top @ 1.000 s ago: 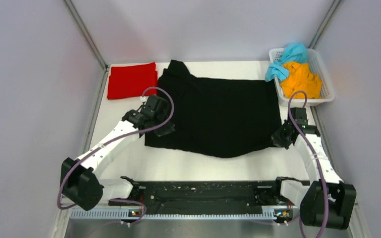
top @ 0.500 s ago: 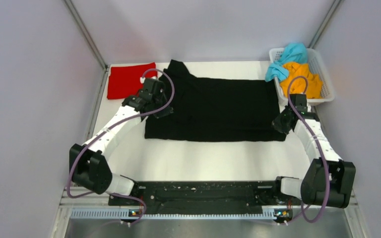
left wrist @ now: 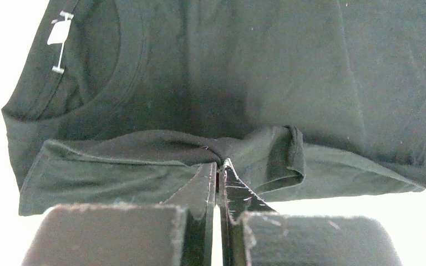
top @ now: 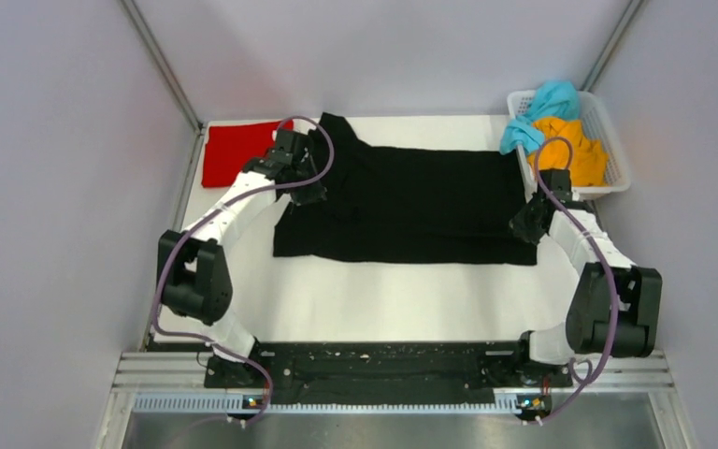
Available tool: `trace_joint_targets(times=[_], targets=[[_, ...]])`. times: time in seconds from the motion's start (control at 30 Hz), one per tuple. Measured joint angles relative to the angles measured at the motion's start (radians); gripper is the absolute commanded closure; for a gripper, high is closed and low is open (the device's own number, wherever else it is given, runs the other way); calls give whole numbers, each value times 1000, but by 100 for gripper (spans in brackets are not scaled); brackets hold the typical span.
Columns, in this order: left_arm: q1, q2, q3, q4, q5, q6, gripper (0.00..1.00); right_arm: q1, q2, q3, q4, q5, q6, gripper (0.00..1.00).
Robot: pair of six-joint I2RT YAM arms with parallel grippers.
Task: Fold and stack the t-shirts
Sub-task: Fold the flattened tshirt in 1/3 of the way
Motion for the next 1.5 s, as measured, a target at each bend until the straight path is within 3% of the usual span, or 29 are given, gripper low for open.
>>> trace_joint_targets(times=[0.07,0.13,0.17,0.23,0.3,0.43,0.57,0.63,0.8,1.1,1.5], targets=[[6,50,28,13,10,9,84,0,31,3,19,6,0,85],[15,131,87,12,22,19,51,0,67,19,33,24,0,66],[21,178,127,8,33,27,39,0,85,31,40,37,-1,59],[35,270,218,-6,48,40,26,0,112,60,47,59,-11,44],[50,341,302,-16,66,43,18,1,113,80,64,76,-22,32],[66,362,340,-17,103,45,15,12,63,82,88,105,-45,2],[66,325,293,1,139,39,11,35,-30,52,107,100,-61,1],[63,278,219,19,158,33,5,71,-72,19,114,95,-64,1],[52,154,33,44,201,29,1,197,-80,-44,137,63,-71,1],[42,93,-174,127,257,8,1,223,127,-48,210,62,-91,1],[43,102,-242,146,196,3,1,223,239,38,365,392,-183,1]])
